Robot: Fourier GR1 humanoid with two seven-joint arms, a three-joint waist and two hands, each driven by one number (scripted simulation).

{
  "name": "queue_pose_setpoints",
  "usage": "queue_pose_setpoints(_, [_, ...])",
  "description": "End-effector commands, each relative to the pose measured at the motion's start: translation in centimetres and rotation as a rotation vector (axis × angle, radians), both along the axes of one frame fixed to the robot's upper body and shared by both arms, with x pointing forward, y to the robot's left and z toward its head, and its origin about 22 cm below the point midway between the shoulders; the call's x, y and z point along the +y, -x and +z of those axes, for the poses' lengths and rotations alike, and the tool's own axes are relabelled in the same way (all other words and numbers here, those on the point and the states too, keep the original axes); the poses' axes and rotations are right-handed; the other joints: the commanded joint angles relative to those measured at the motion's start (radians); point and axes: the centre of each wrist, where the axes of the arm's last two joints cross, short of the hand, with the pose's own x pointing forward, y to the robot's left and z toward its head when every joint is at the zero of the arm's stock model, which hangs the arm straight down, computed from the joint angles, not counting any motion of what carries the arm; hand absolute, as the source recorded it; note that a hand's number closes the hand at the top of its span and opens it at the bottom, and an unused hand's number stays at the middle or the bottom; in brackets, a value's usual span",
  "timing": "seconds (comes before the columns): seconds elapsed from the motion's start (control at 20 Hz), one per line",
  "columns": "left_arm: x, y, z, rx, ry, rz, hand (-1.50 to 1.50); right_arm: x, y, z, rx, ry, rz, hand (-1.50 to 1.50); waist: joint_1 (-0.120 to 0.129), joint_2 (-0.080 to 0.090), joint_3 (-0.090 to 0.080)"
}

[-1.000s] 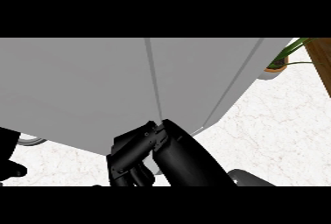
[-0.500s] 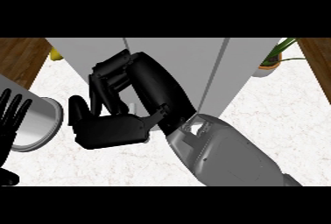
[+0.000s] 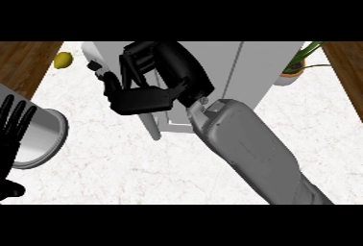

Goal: Pick up the wine, place it into the cabinet and close the cabinet

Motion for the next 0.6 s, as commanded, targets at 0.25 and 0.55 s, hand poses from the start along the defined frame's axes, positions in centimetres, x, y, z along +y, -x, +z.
queue_pose_setpoints(0.25, [1.0, 0.2, 1.0, 0.007, -0.013, 0.002, -1.5, -4.5, -4.0, -3.9, -0.003, 0.043, -0.124, 1.5, 0.001, 0.019, 0.003])
queue_pose_setpoints(0.55, [0.2, -1.4, 1.5, -0.024, -0.007, -0.025, -1.5, -7.1, -6.0, -3.2, -0.028, 0.061, -0.131, 1.5, -0.001, 0.027, 0.003])
